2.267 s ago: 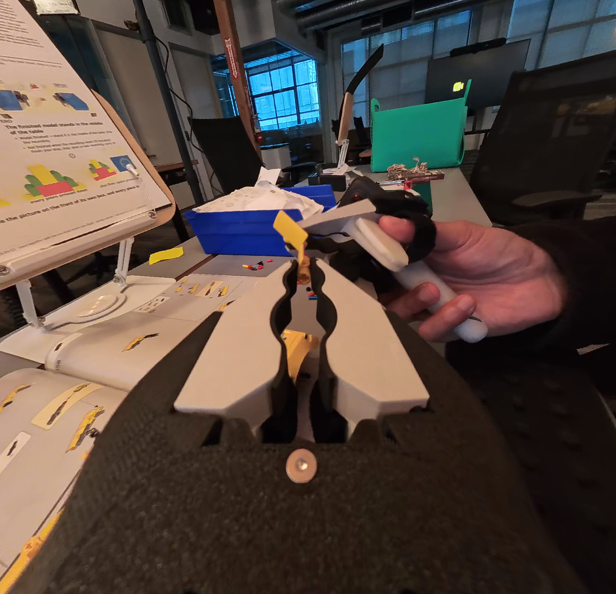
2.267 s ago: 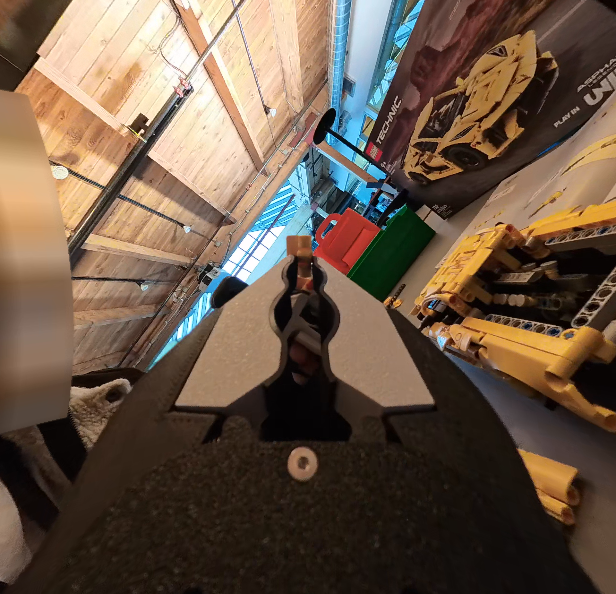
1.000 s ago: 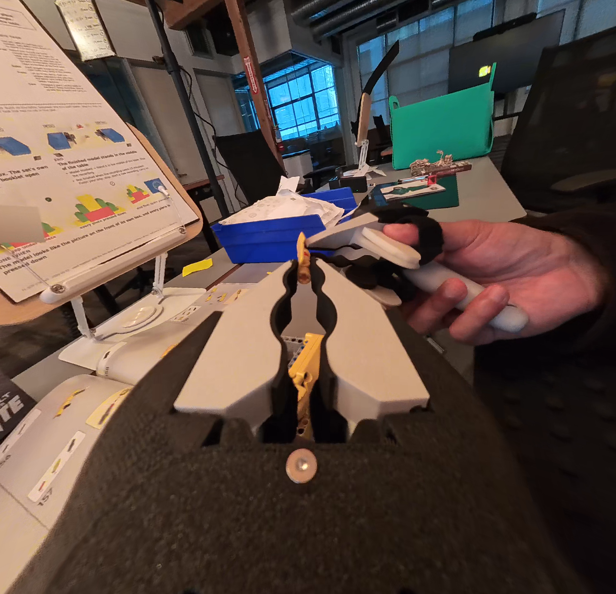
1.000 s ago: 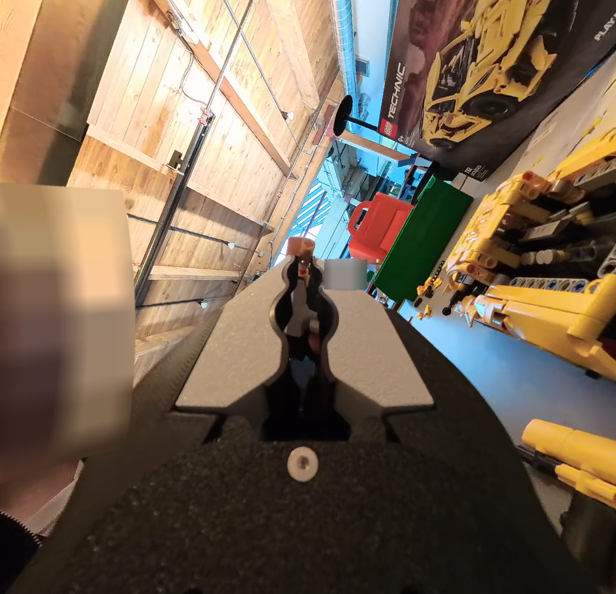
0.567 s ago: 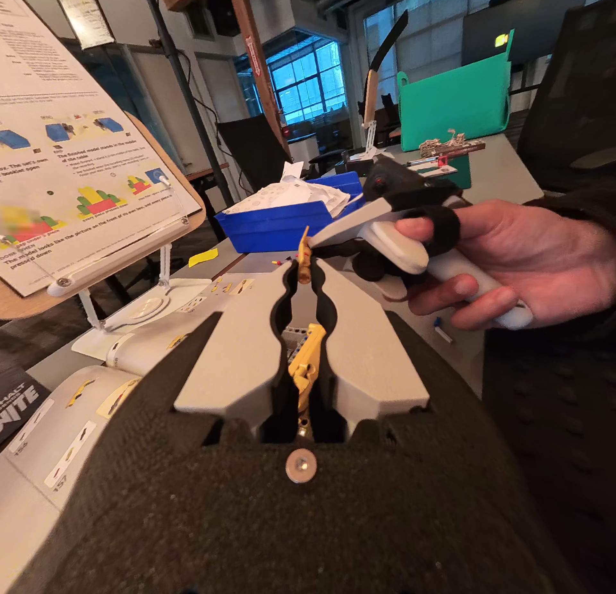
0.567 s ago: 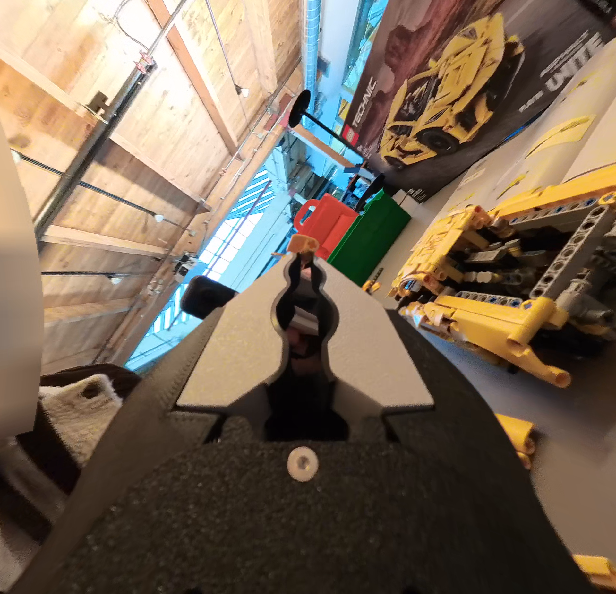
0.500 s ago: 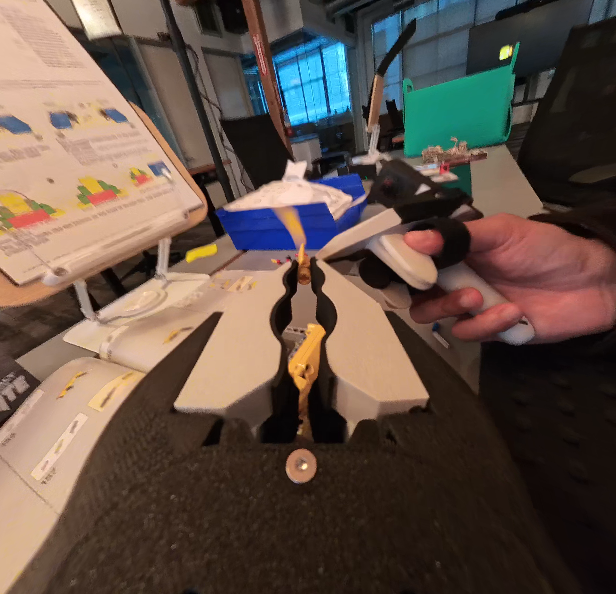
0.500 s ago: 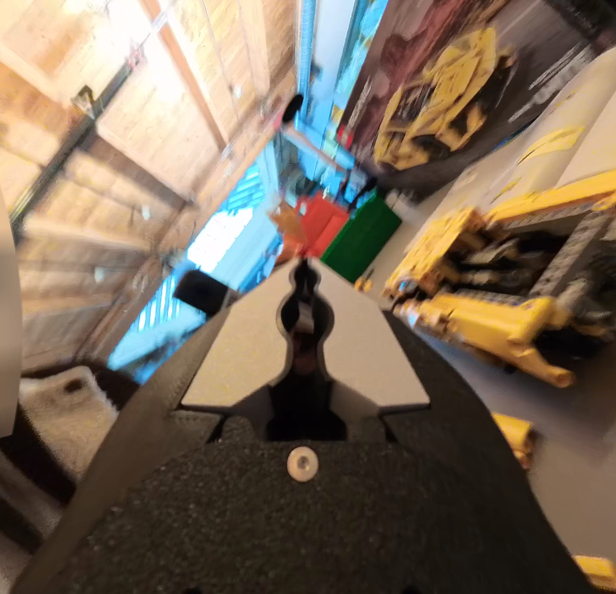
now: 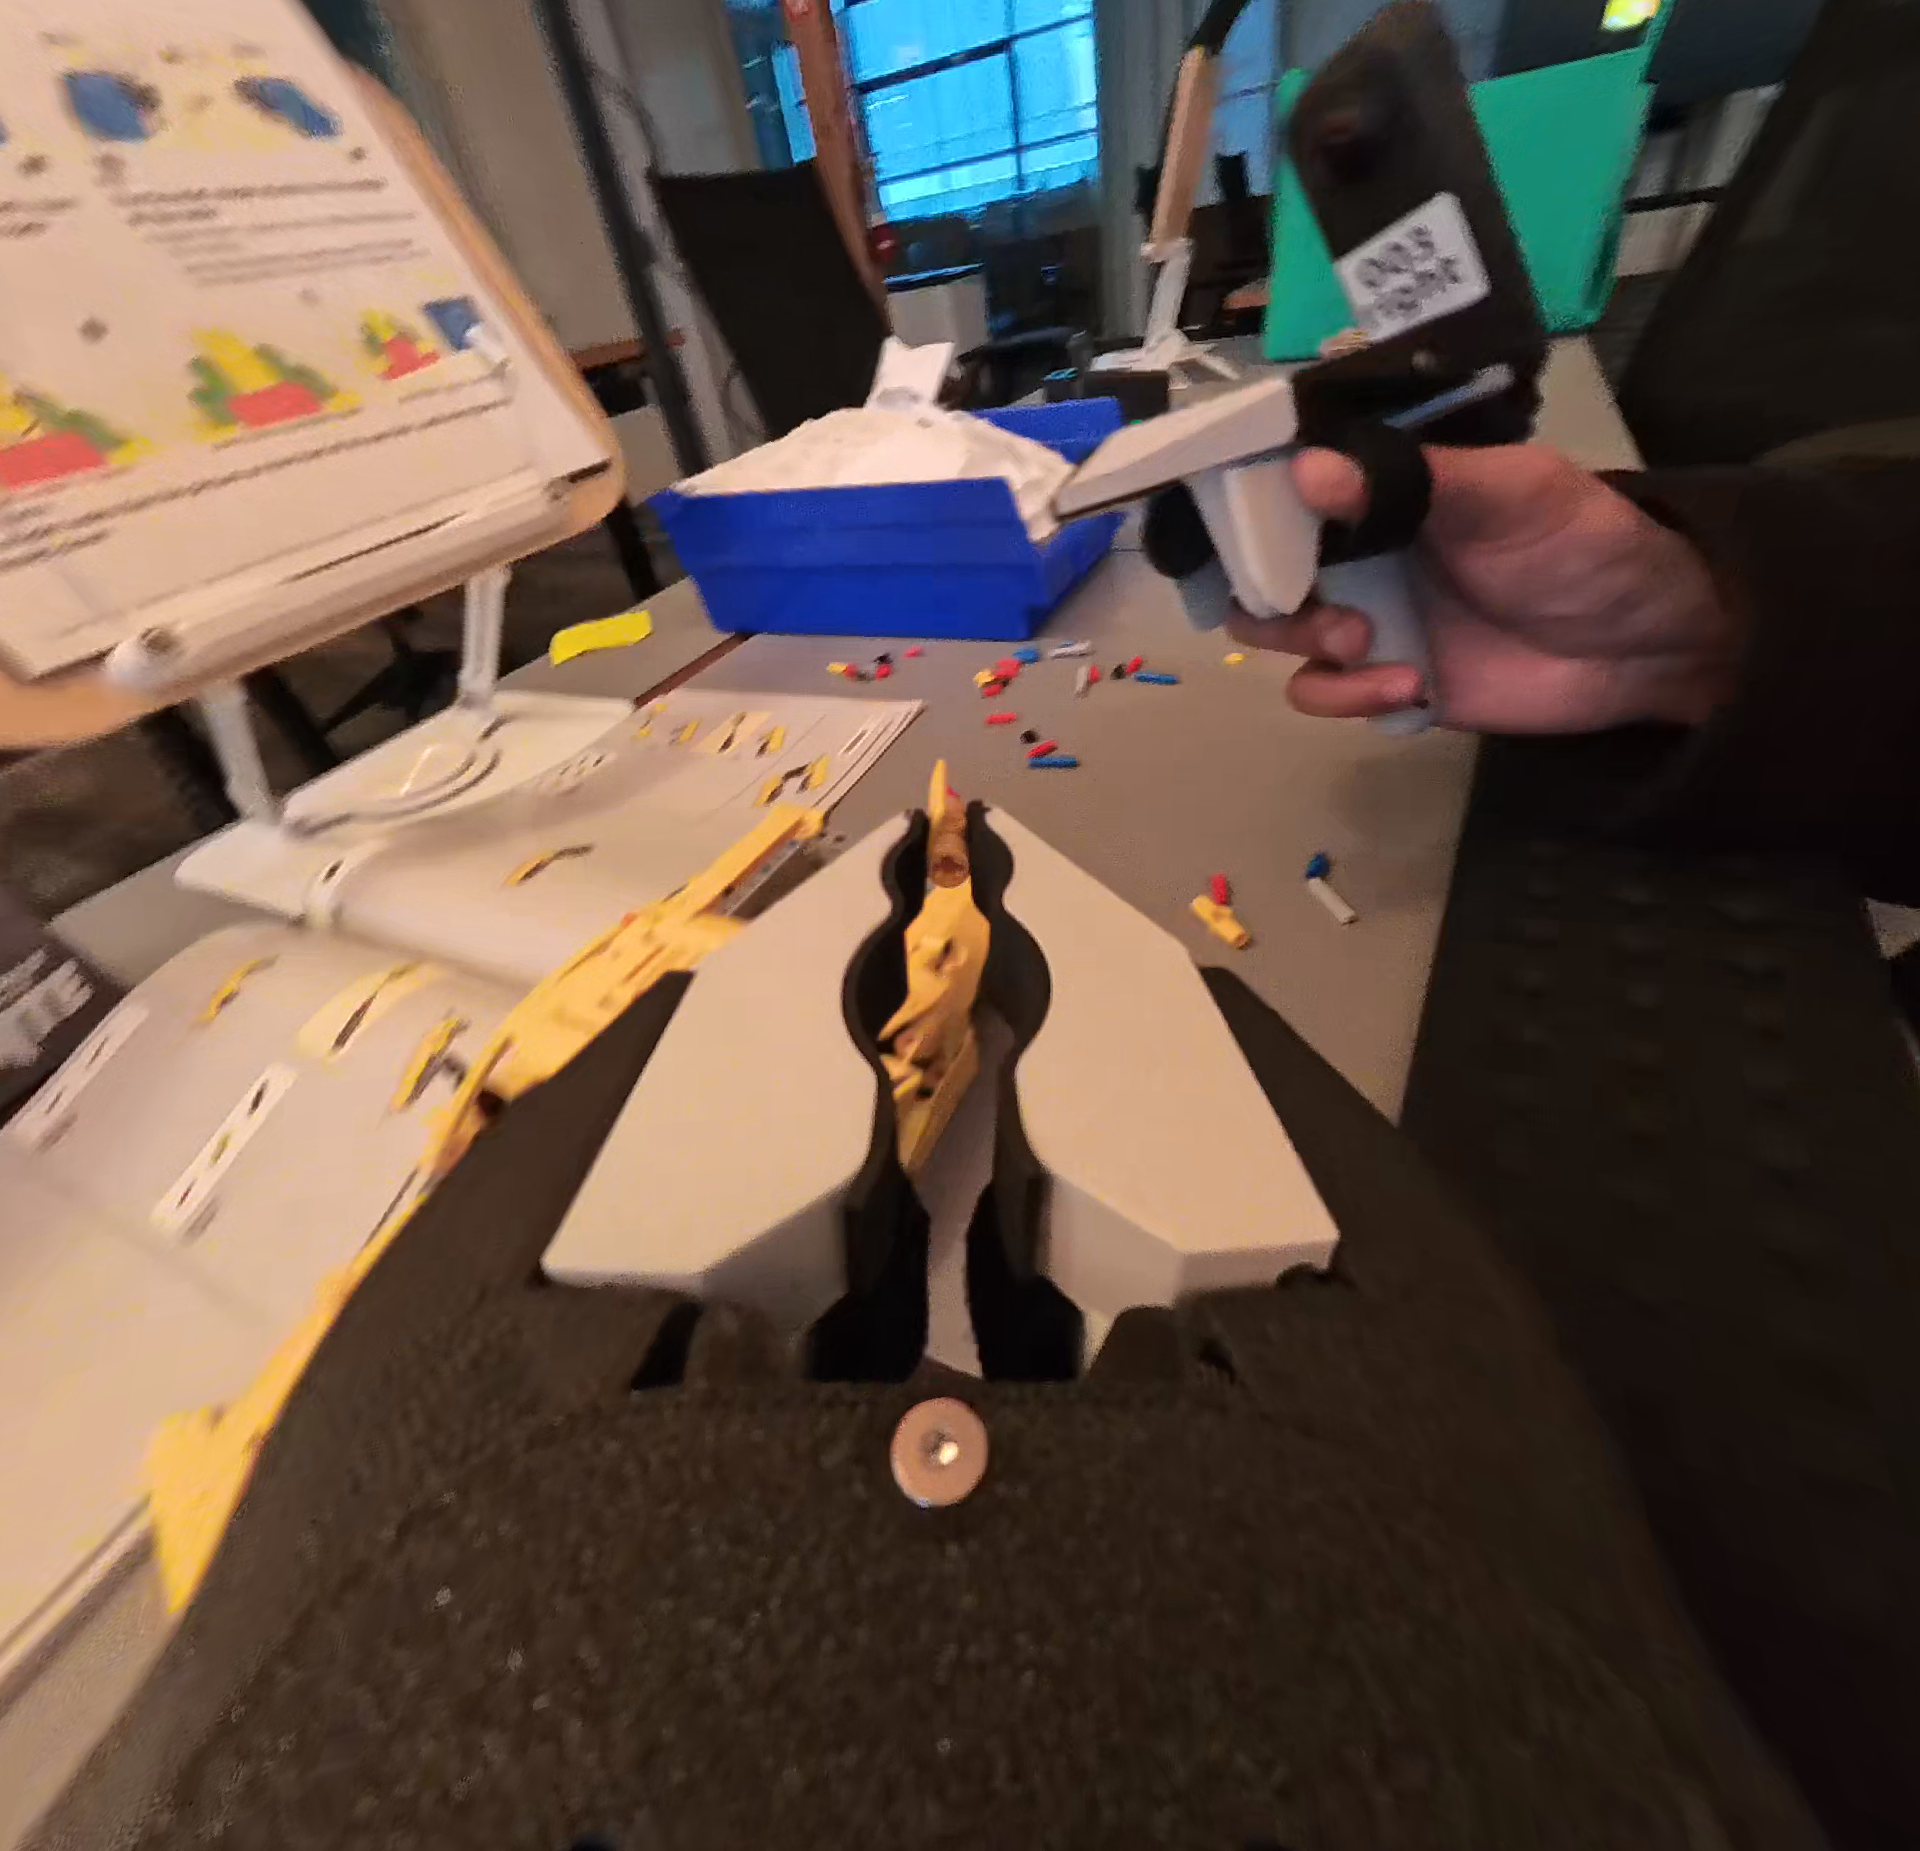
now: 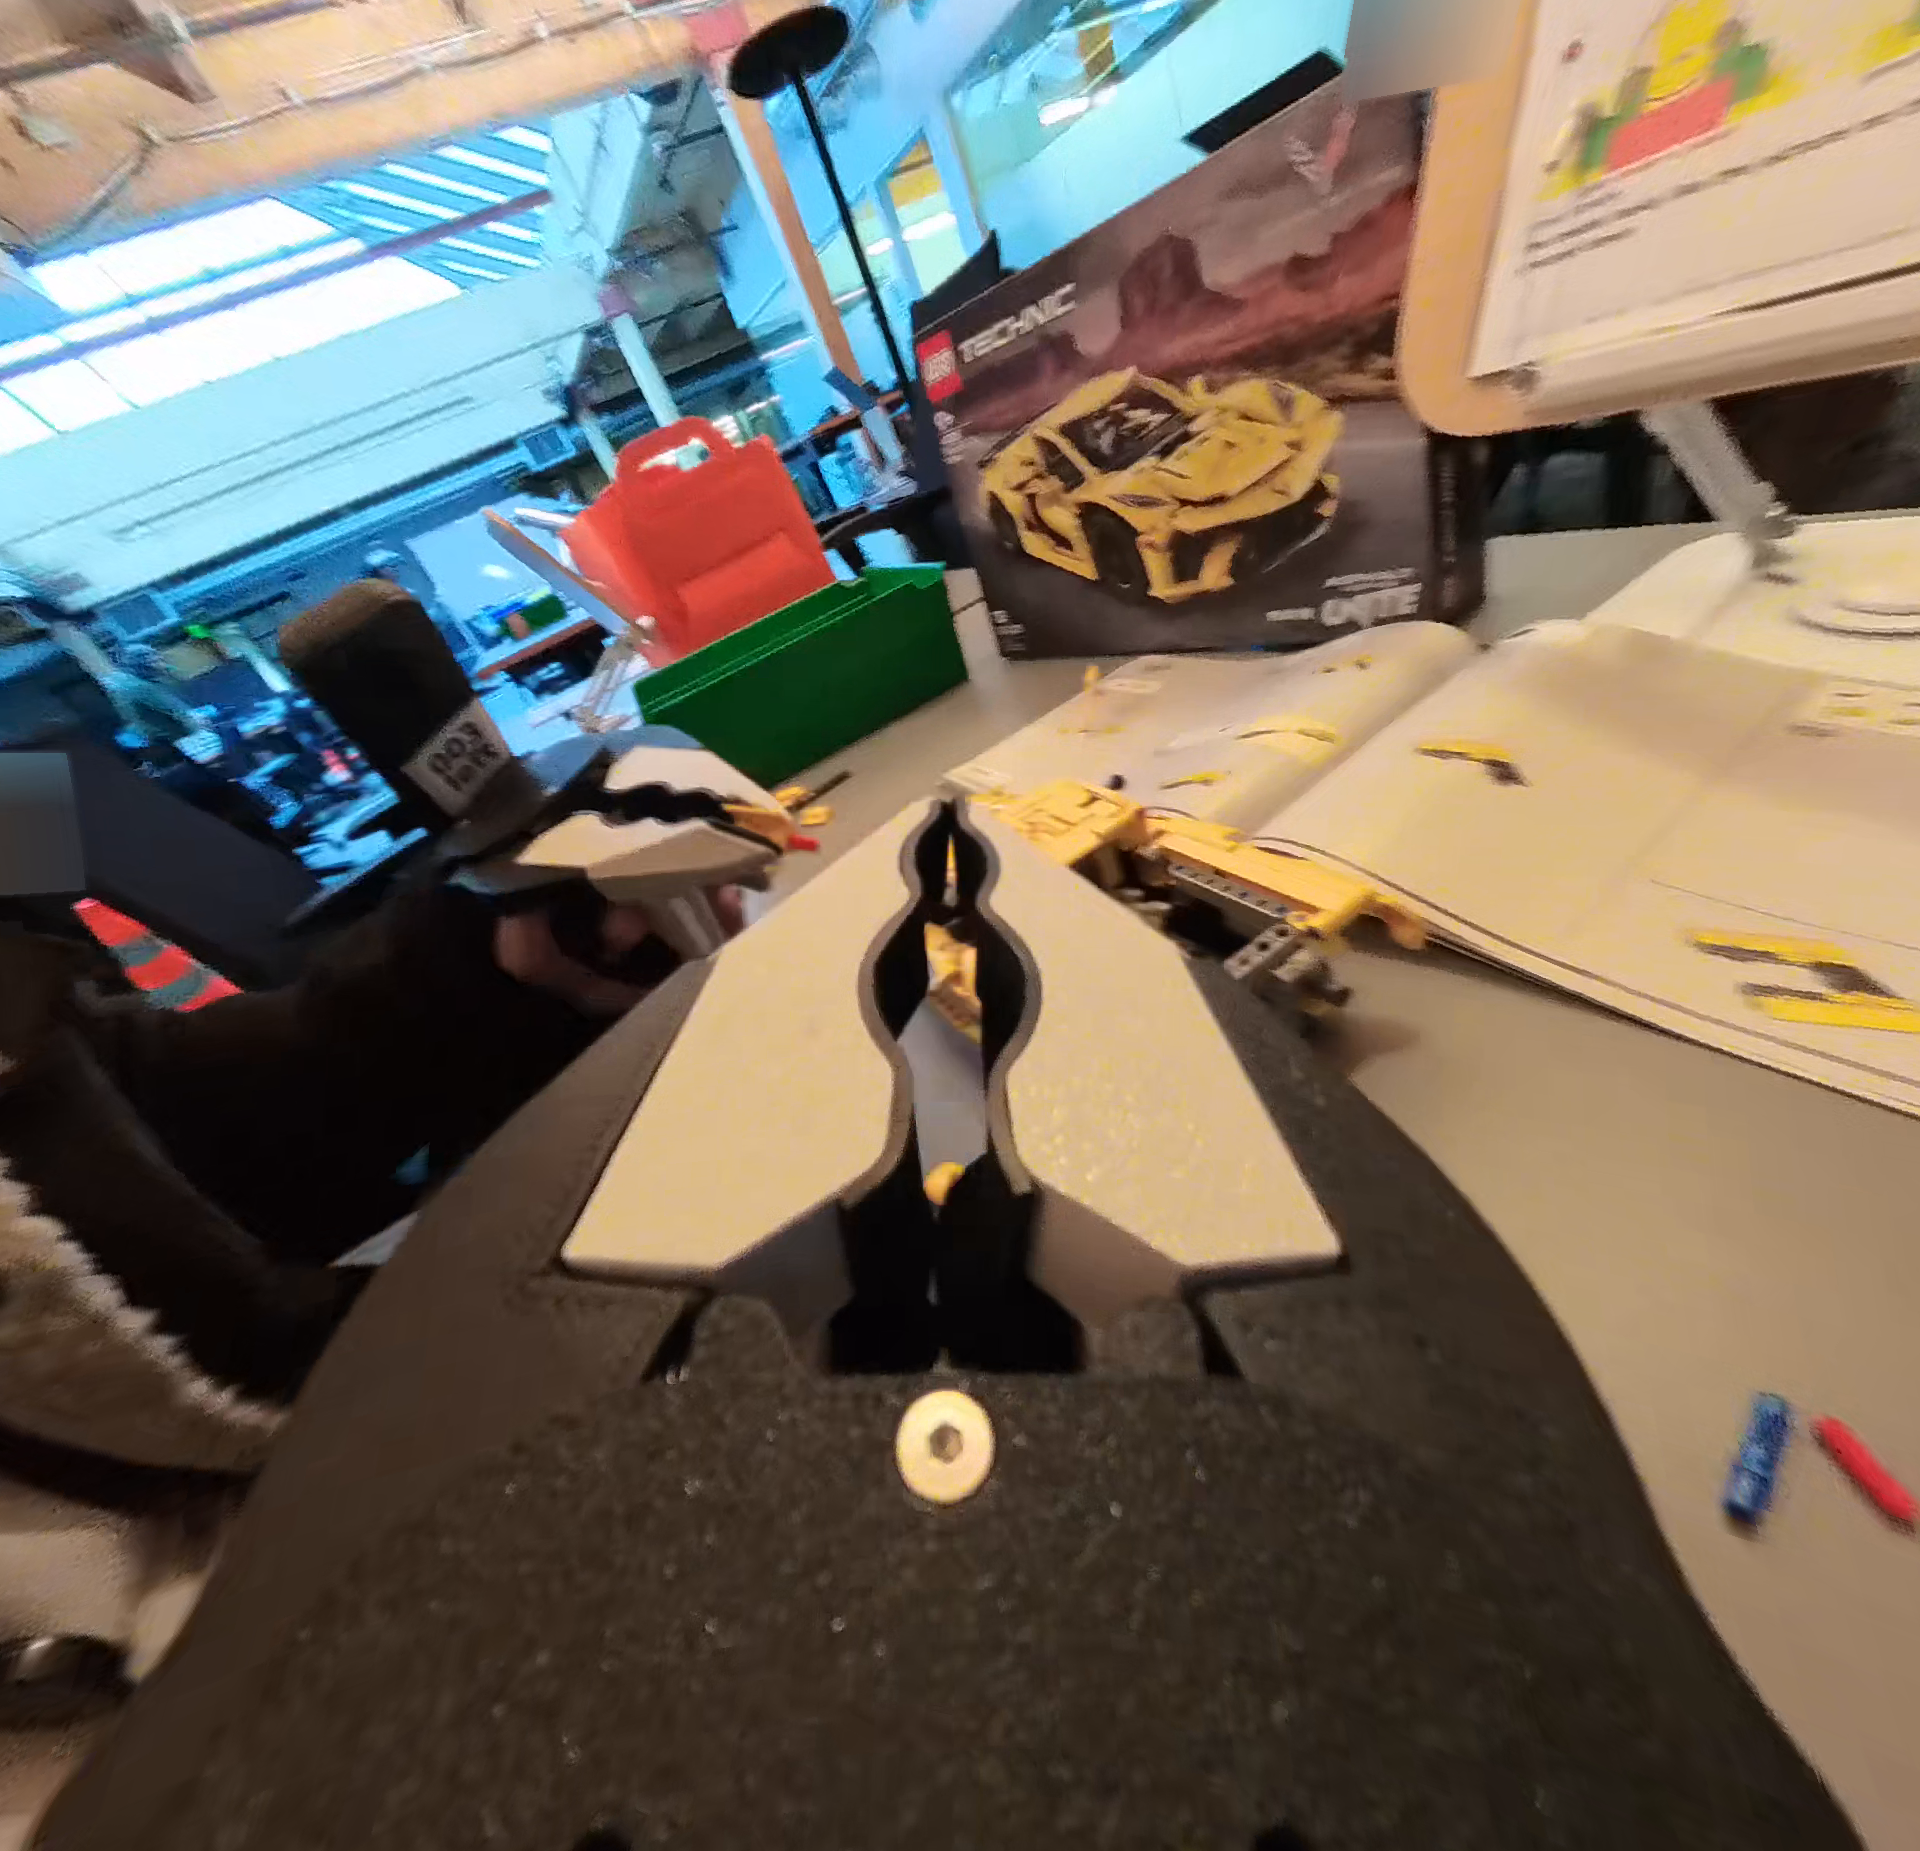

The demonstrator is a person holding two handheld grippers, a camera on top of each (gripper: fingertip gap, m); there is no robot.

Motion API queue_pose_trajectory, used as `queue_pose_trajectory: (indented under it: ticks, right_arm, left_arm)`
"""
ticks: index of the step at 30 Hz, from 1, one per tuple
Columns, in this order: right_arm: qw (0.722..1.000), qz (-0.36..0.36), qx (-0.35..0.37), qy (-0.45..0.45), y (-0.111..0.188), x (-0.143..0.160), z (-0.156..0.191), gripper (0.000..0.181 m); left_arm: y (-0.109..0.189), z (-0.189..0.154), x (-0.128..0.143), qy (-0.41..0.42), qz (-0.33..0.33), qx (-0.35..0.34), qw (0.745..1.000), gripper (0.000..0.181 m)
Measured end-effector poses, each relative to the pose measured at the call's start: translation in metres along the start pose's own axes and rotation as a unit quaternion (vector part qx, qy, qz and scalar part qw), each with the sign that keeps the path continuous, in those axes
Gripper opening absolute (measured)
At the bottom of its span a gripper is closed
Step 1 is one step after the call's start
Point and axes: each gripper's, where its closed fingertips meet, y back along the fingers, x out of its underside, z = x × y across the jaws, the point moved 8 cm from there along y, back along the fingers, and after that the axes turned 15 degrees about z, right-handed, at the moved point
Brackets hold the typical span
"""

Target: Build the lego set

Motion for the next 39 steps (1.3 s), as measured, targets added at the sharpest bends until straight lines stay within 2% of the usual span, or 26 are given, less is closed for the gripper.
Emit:
queue_pose_trajectory:
  ticks: [2, 4, 7, 19, 21, 22, 25, 29, 33, 39]
  right_arm:
    - [0.999, -0.029, -0.008, -0.011, 0.0, 0.004, -0.003, 0.0]
    - [0.999, -0.023, -0.028, -0.018, -0.003, 0.005, 0.0, 0.004]
    - [1.0, -0.018, 0.001, 0.007, -0.003, 0.006, 0.0, 0.003]
    - [0.998, -0.021, -0.015, -0.052, -0.003, 0.009, -0.01, 0.003]
    - [0.999, -0.016, -0.011, -0.046, -0.004, 0.01, -0.009, 0.003]
    - [0.999, -0.013, -0.009, -0.043, -0.005, 0.01, -0.009, 0.003]
    - [0.999, -0.002, -0.008, -0.036, -0.007, 0.011, -0.007, 0.003]
    - [1.0, 0.0, -0.009, -0.025, -0.006, 0.011, -0.003, 0.003]
    - [1.0, 0.006, -0.015, -0.022, -0.008, 0.012, -0.001, 0.003]
    - [0.999, 0.01, -0.028, -0.03, -0.008, 0.014, -0.001, 0.004]
  left_arm:
    - [0.011, 0.01, 0.007, 0.036, -0.004, -0.011, 0.999, 0.007]
    - [0.017, 0.019, 0.01, 0.074, -0.015, -0.011, 0.997, 0.007]
    - [0.018, 0.023, 0.01, 0.109, -0.028, 0.008, 0.994, 0.007]
    - [0.015, 0.022, 0.013, 0.127, -0.016, 0.036, 0.991, 0.007]
    - [0.008, 0.015, 0.018, 0.133, 0.014, 0.082, 0.988, 0.007]
    - [0.001, 0.01, 0.023, 0.129, 0.05, 0.1, 0.985, 0.007]
    - [-0.018, -0.007, 0.042, 0.051, 0.171, 0.098, 0.979, 0.007]
    - [-0.03, -0.017, 0.059, 0.022, 0.263, 0.112, 0.958, 0.007]
    - [-0.031, -0.019, 0.068, 0.006, 0.302, 0.113, 0.947, 0.007]
    - [-0.026, -0.019, 0.069, -0.012, 0.311, 0.112, 0.944, 0.017]
